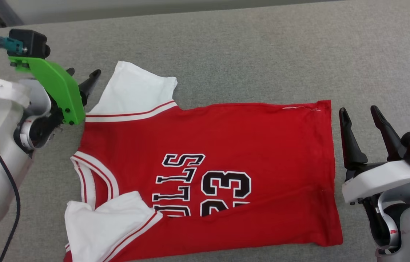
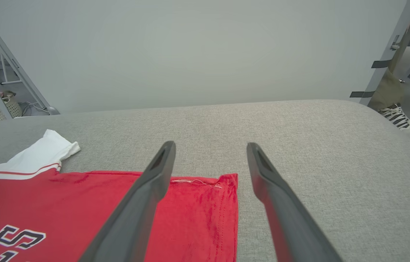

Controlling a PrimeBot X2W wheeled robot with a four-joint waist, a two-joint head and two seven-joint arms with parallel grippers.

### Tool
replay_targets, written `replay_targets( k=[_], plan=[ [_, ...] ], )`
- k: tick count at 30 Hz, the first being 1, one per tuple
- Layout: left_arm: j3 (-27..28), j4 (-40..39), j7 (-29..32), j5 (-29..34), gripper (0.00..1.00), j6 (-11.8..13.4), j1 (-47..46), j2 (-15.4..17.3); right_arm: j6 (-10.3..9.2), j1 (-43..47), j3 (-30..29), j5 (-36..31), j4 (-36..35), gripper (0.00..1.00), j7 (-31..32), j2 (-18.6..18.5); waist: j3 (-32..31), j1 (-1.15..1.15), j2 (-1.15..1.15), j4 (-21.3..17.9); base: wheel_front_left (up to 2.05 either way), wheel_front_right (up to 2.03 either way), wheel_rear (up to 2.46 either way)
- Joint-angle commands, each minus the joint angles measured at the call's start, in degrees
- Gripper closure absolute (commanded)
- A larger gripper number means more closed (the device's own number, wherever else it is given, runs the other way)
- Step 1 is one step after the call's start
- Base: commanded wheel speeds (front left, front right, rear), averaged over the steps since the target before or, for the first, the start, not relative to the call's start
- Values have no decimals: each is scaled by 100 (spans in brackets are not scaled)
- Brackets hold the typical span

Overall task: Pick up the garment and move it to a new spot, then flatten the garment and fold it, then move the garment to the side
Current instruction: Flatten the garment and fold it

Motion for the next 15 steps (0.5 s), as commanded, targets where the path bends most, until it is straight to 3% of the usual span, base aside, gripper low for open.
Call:
replay_targets(
  k=[1, 8, 15],
  plan=[
    [-43, 169, 199, -68, 0, -115, -246, -32, 1, -112, 27, 30, -16, 0, -53, 6, 345, -1, 0, -341, 0, 0, 0],
    [-288, 935, 1195, -73, 0, -425, -943, -13, 1, -197, 96, 185, 56, 0, -213, 6, 727, -1, 0, -691, 0, 0, 0],
    [-394, 1418, 1632, -50, 0, -511, -1314, -16, 1, -215, 120, 305, 104, 0, -348, 7, 1085, -1, 0, -888, 0, 0, 0]
  ],
)
